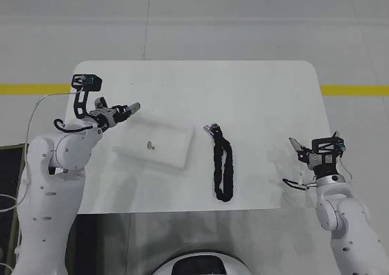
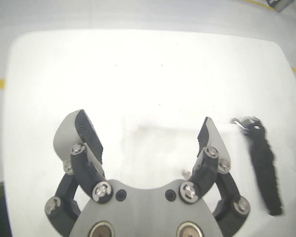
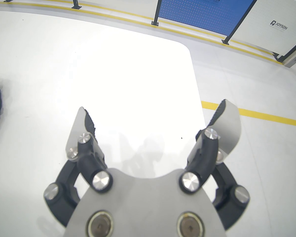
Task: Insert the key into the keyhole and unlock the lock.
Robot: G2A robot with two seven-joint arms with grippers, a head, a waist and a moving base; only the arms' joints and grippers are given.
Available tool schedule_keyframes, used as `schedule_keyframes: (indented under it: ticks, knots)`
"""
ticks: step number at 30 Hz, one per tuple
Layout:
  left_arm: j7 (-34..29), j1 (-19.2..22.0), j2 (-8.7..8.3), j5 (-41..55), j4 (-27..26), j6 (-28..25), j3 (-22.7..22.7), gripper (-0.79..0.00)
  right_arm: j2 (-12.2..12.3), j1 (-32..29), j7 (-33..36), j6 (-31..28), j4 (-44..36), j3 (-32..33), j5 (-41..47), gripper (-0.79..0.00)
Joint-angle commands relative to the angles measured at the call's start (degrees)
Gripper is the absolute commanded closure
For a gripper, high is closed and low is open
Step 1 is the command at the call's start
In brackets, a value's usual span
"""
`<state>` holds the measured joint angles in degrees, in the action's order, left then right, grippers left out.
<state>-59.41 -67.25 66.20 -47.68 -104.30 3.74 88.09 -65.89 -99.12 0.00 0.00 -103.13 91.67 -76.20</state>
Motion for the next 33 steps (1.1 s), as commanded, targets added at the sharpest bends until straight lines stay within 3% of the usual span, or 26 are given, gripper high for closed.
schedule_keyframes:
  ticks: [1, 4, 14, 16, 18, 20, 24, 27, 29, 31, 33]
  knots:
    - [-11.3, 6.6, 0.1, 4.6, 4.1, 2.6, -1.6, -0.785, 0.0, 0.0, 0.0, 0.0, 0.0, 0.0, 0.0, -0.785]
    - [-14.0, 10.8, 0.46, 13.2, 8.5, 6.0, -1.5, -0.785, 0.0, 0.0, 0.0, 0.0, 0.0, 0.0, 0.0, -0.785]
    - [-14.0, 10.8, 0.46, 13.2, 8.5, 6.0, -1.5, -0.785, 0.0, 0.0, 0.0, 0.0, 0.0, 0.0, 0.0, -0.785]
    - [-16.6, 10.6, 0.39, 15.4, 10.1, 4.6, -2.1, -0.785, 0.0, 0.0, 0.0, 0.0, 0.0, 0.0, 0.0, -0.785]
    - [-21.3, 13.1, 0.06, 13.6, 11.7, 4.3, -3.4, -0.785, 0.0, 0.0, 0.0, 0.0, 0.0, 0.0, 0.0, -0.785]
    - [-28.6, 16.4, -0.04, 15.6, 13.5, 3.4, -6.0, -0.785, 0.0, 0.0, 0.0, 0.0, 0.0, 0.0, 0.0, -0.785]
    - [-28.6, 21.3, -1.33, 21.4, 19.4, -2.8, -14.5, -0.785, 0.0, 0.0, 0.0, 0.0, 0.0, 0.0, 0.0, -0.785]
    - [-28.6, 25.2, -2.87, 26.9, 23.3, -2.6, -19.4, -0.785, 0.0, 0.0, 0.0, 0.0, 0.0, 0.0, 0.0, -0.785]
    - [-28.6, 27.2, -4.13, 25.0, 23.4, -3.8, -23.9, -0.699, 0.0, 0.0, 0.0, 0.0, 0.0, 0.0, 0.0, -0.785]
    - [-28.6, 28.4, -5.3, 21.8, 23.4, -4.5, -28.1, -0.69, 0.0, 0.0, 0.0, 0.0, 0.0, 0.0, 0.0, -0.785]
    - [-28.6, 29.2, -6.34, 21.1, 23.7, -5.2, -31.7, -0.582, 0.0, 0.0, 0.0, 0.0, 0.0, 0.0, 0.0, -0.785]
